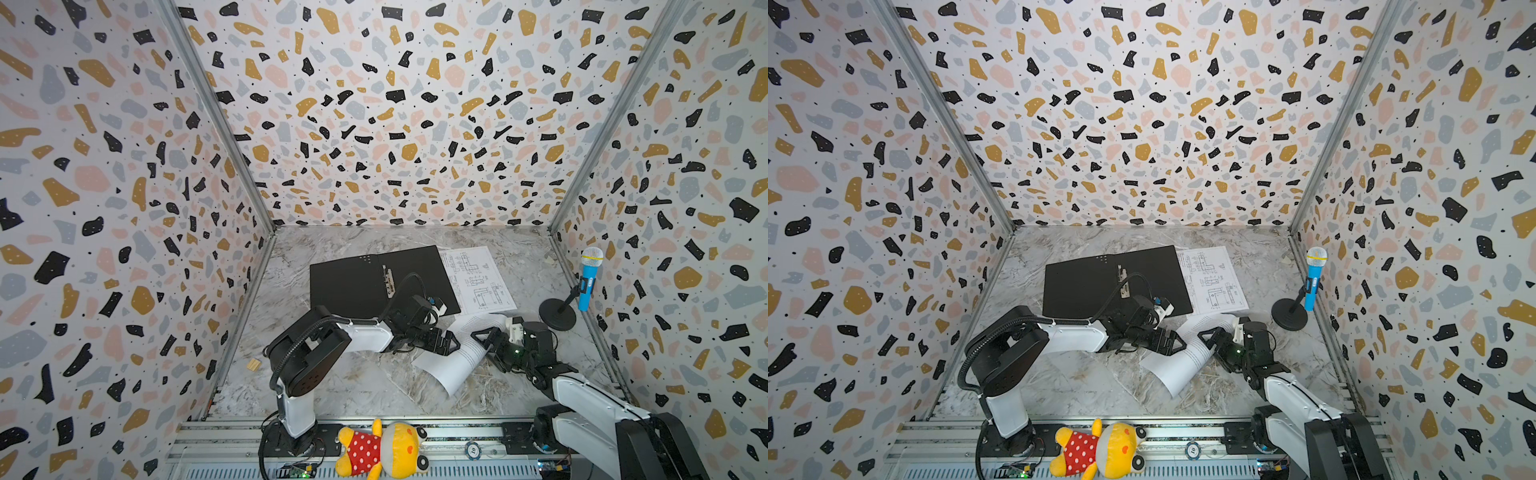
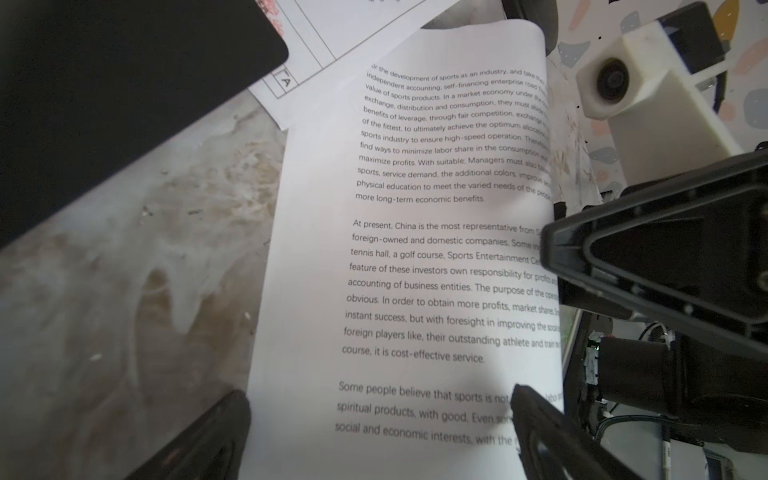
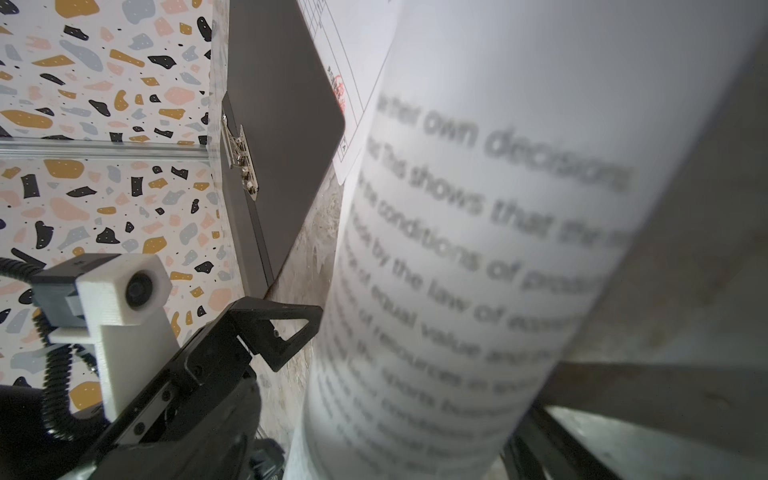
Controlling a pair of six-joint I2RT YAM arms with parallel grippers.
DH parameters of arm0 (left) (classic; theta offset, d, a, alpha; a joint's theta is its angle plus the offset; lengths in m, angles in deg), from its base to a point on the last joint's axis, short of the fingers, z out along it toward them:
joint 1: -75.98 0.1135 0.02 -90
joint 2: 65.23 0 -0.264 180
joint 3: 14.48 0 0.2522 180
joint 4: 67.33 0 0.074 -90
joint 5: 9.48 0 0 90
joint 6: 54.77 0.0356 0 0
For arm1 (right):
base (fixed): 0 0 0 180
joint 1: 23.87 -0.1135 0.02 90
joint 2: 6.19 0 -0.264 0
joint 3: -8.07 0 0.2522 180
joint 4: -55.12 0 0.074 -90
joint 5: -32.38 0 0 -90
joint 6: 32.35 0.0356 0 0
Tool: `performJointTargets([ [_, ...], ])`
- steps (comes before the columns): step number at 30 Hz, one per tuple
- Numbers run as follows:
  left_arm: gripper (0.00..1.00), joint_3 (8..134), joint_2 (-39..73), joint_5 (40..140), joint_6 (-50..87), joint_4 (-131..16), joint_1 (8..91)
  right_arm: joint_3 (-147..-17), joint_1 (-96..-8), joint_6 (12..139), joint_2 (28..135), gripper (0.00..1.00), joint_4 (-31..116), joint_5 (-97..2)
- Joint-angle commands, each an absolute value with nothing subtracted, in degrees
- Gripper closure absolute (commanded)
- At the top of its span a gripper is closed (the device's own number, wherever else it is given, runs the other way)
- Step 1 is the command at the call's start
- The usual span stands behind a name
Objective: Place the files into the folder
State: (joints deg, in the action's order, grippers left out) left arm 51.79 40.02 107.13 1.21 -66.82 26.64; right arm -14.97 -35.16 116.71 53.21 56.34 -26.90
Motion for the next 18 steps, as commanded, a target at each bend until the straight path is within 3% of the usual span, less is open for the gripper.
performJointTargets([
  [1,0.0,49.83,40.99,109.25,-1.21,-68.9,26.32,-12.72,-35.56,116.17,56.36,0.13,49.13,-29.06],
  [18,0.0,48.94,40.28,109.66,-2.08,-71.37,26.32,-11.99,-35.5,115.1,59.54,0.36,49.98,-30.82],
])
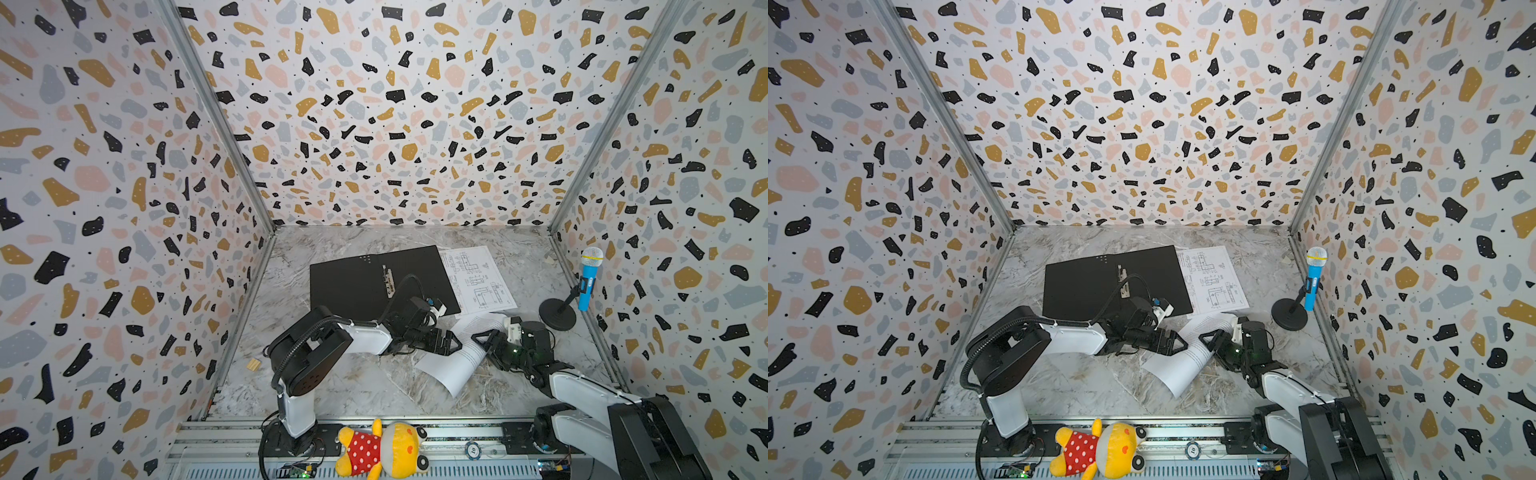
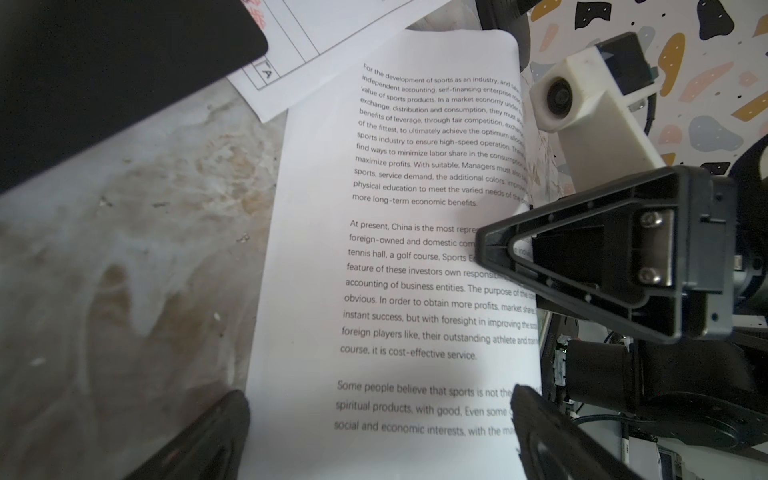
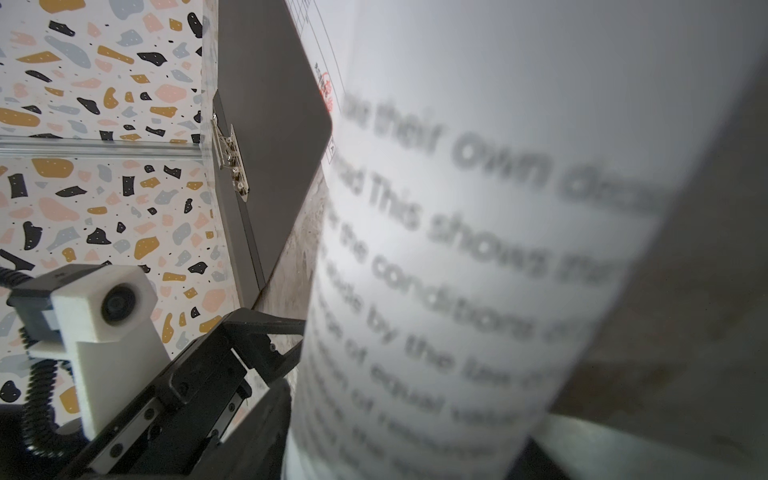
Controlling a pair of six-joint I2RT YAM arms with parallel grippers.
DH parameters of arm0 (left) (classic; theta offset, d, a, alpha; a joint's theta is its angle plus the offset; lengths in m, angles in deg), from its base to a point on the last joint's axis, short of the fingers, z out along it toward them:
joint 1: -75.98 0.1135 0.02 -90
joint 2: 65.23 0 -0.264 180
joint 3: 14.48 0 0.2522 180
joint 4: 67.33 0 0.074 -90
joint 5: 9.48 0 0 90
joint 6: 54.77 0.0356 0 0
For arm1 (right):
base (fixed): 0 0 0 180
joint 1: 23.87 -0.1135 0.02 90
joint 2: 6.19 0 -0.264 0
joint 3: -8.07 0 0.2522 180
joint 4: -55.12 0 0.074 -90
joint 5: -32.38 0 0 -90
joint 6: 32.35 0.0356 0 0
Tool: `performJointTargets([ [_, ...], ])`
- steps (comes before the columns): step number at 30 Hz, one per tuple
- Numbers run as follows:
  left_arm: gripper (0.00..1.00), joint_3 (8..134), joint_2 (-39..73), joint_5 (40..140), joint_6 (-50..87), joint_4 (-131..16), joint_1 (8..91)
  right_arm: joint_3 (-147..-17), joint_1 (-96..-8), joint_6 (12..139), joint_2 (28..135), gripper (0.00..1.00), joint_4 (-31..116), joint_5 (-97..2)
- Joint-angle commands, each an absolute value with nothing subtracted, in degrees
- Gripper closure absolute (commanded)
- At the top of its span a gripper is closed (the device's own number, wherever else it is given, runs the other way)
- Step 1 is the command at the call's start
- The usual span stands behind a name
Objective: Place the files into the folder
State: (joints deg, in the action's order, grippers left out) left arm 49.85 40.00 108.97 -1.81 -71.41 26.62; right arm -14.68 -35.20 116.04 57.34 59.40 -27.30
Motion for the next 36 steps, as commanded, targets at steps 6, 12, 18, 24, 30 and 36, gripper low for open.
performJointTargets([
  [6,0.0,48.61,40.26,109.12,-1.86,-71.1,26.31,-11.49,-35.3,114.79,59.03,0.42,49.53,-30.9],
  [12,0.0,48.76,39.84,108.14,-1.6,-70.12,26.3,-10.97,-34.69,114.47,58.16,0.44,49.0,-30.99],
  [18,0.0,48.33,37.76,106.33,-1.68,-68.79,26.38,-10.79,-34.33,114.0,58.09,0.45,49.27,-30.82],
  [24,0.0,47.13,33.48,104.46,-2.93,-68.33,26.41,-10.54,-34.02,113.16,58.39,0.47,49.85,-30.19],
  [30,0.0,42.55,27.28,103.13,-8.01,-69.83,26.35,-9.67,-33.41,112.93,57.81,0.46,50.35,-29.75],
  [36,0.0,35.4,19.99,101.77,-19.19,-75.61,24.7,-10.66,-33.41,112.95,57.88,0.46,50.84,-29.67],
])
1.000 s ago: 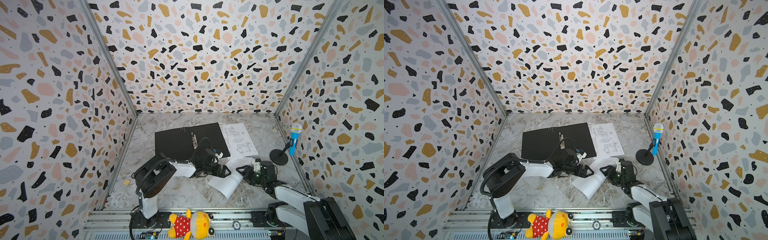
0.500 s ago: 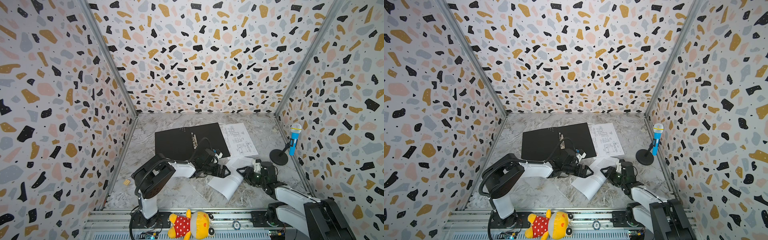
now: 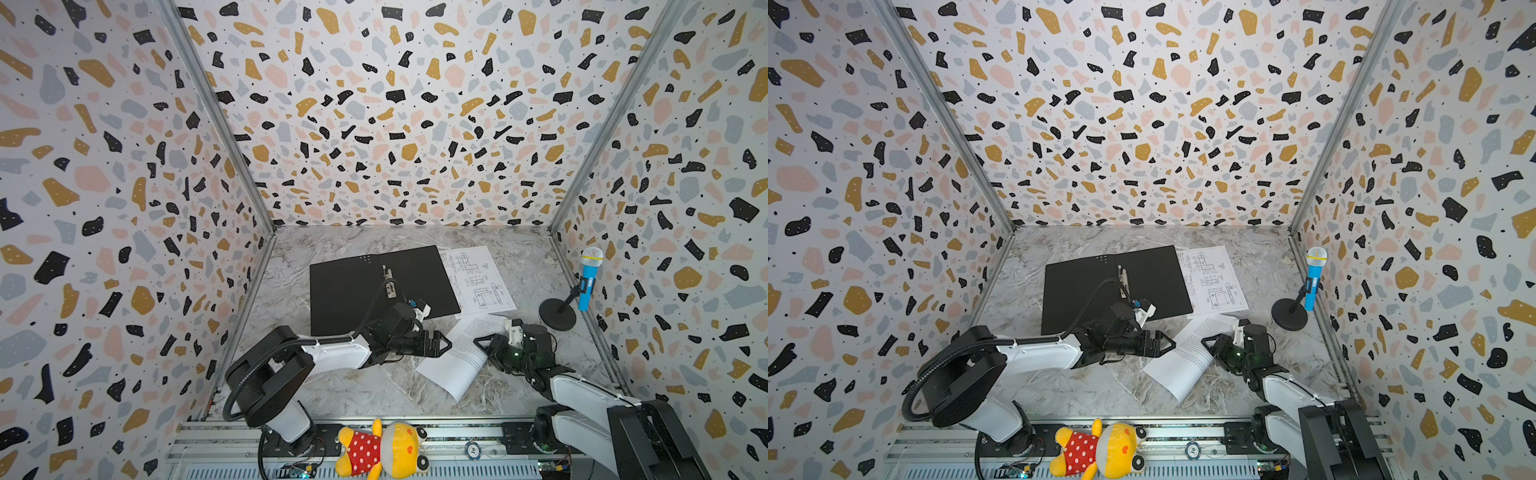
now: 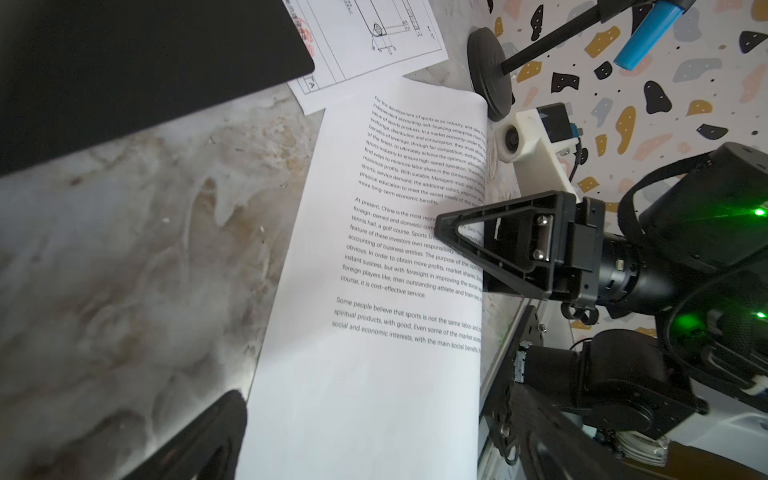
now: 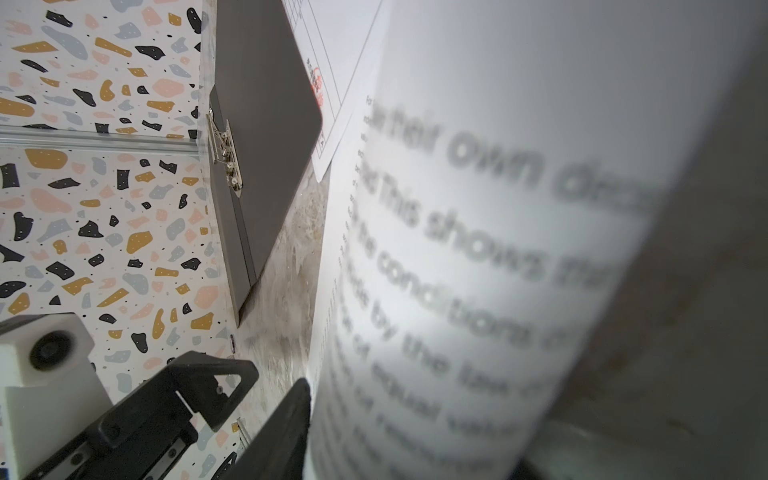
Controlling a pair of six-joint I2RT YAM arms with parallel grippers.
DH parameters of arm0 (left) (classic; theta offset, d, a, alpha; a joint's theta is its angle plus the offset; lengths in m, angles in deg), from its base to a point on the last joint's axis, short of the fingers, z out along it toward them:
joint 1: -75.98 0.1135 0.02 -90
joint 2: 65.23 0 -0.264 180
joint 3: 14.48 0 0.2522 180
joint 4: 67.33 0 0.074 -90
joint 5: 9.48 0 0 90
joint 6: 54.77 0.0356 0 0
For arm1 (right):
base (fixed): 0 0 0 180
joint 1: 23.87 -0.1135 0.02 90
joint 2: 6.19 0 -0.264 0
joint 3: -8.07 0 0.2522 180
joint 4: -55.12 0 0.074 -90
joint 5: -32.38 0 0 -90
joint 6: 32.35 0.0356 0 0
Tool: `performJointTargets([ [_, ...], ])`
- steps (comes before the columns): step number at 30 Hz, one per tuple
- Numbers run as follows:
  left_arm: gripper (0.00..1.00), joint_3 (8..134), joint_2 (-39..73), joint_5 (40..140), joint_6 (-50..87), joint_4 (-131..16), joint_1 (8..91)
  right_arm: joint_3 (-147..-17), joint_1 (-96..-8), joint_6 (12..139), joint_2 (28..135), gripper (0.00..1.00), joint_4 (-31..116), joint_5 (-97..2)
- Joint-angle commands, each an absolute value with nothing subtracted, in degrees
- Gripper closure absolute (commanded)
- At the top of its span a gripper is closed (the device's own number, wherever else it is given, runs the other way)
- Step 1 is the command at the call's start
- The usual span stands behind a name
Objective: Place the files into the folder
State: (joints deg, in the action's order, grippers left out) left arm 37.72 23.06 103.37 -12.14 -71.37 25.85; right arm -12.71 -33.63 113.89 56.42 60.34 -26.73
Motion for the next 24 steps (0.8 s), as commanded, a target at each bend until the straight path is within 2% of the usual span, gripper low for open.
performJointTargets([
  [1,0.0,34.47,18.84,101.07,-20.66,-76.22,24.31,-10.61,-33.41,112.99,57.73,0.46,50.91,-29.57],
  [11,0.0,26.43,13.58,94.21,-34.27,-85.45,18.09,-10.53,-33.2,112.99,56.23,0.46,50.62,-29.84],
  [16,0.0,25.51,12.23,90.46,-36.69,-85.38,15.14,-11.23,-33.21,112.54,58.05,0.46,51.96,-28.64],
  [24,0.0,24.44,12.55,90.31,-40.53,-87.93,11.69,-10.73,-33.2,113.51,58.17,0.46,54.21,-27.39],
])
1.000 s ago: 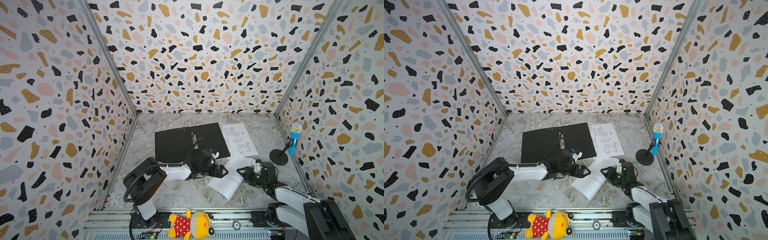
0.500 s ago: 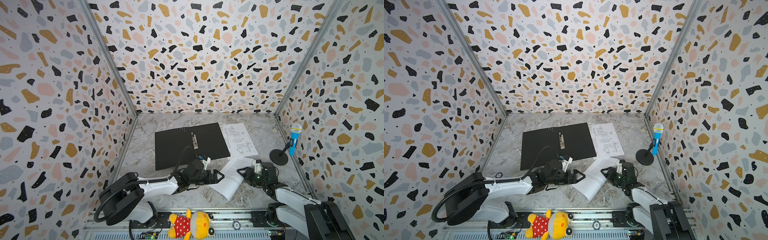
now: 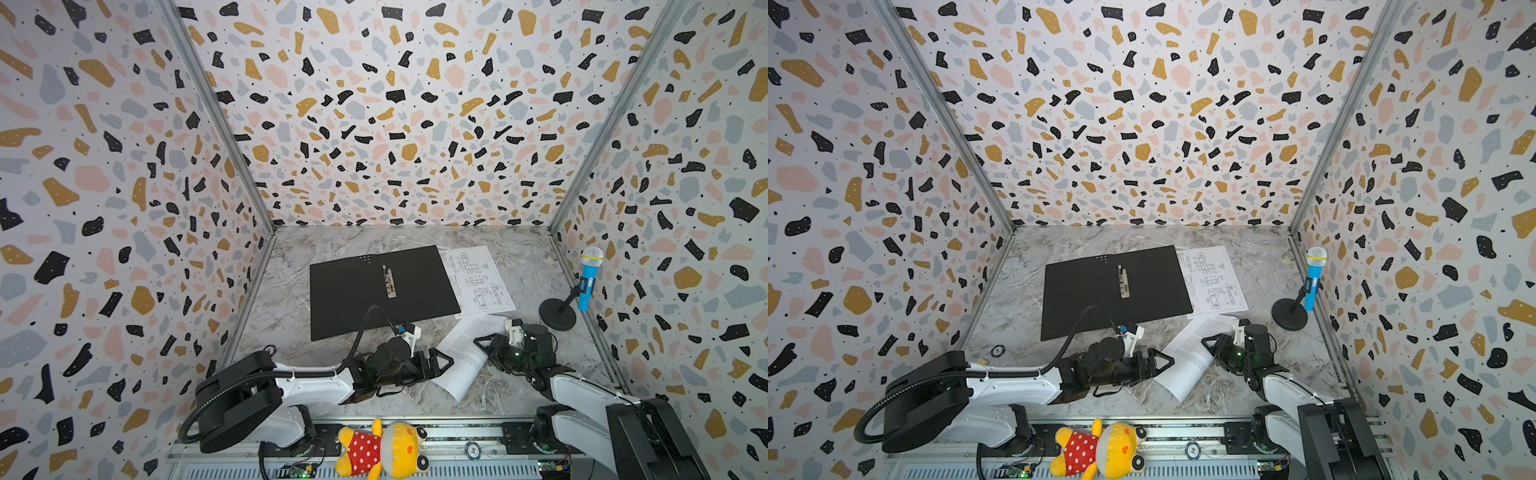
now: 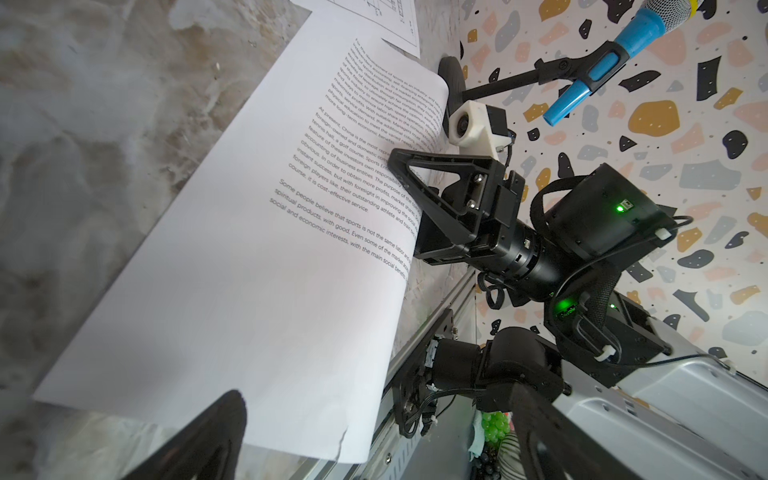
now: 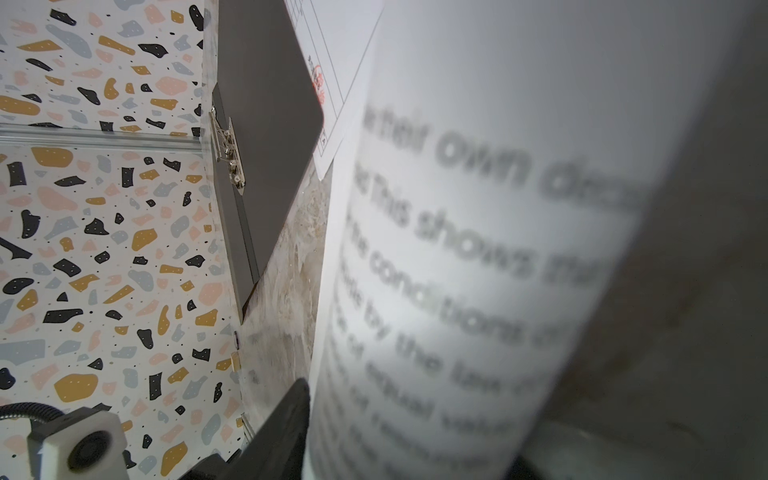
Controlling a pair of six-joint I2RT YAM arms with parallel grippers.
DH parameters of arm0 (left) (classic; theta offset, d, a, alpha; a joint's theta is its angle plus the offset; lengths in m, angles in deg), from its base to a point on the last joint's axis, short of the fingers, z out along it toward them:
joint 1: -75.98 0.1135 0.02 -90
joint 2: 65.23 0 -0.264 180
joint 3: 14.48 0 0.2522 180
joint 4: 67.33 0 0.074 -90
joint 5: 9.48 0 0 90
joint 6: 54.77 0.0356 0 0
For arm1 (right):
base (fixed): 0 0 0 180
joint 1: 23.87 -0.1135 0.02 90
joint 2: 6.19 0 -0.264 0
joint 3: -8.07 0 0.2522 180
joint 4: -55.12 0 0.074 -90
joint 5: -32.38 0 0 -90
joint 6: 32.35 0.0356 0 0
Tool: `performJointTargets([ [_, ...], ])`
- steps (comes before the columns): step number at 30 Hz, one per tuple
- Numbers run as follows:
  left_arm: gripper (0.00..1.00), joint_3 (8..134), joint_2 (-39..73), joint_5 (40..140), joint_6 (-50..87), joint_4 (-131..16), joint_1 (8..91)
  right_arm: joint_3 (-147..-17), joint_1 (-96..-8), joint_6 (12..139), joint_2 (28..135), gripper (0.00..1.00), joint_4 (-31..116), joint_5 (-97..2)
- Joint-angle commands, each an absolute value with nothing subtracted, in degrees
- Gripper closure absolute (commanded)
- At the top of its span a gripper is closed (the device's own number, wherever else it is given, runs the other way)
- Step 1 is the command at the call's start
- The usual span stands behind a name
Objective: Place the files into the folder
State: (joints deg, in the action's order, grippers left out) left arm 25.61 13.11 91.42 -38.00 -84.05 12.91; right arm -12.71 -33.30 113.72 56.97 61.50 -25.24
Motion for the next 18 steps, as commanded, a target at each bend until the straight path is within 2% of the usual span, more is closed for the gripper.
performJointTargets([
  [1,0.0,24.2,12.35,89.74,-40.92,-87.56,11.08,-10.62,-33.24,113.52,58.02,0.45,54.21,-27.32],
  [18,0.0,23.53,14.7,87.0,-47.75,-92.16,3.65,-11.32,-33.2,113.09,58.62,0.45,55.64,-26.6],
])
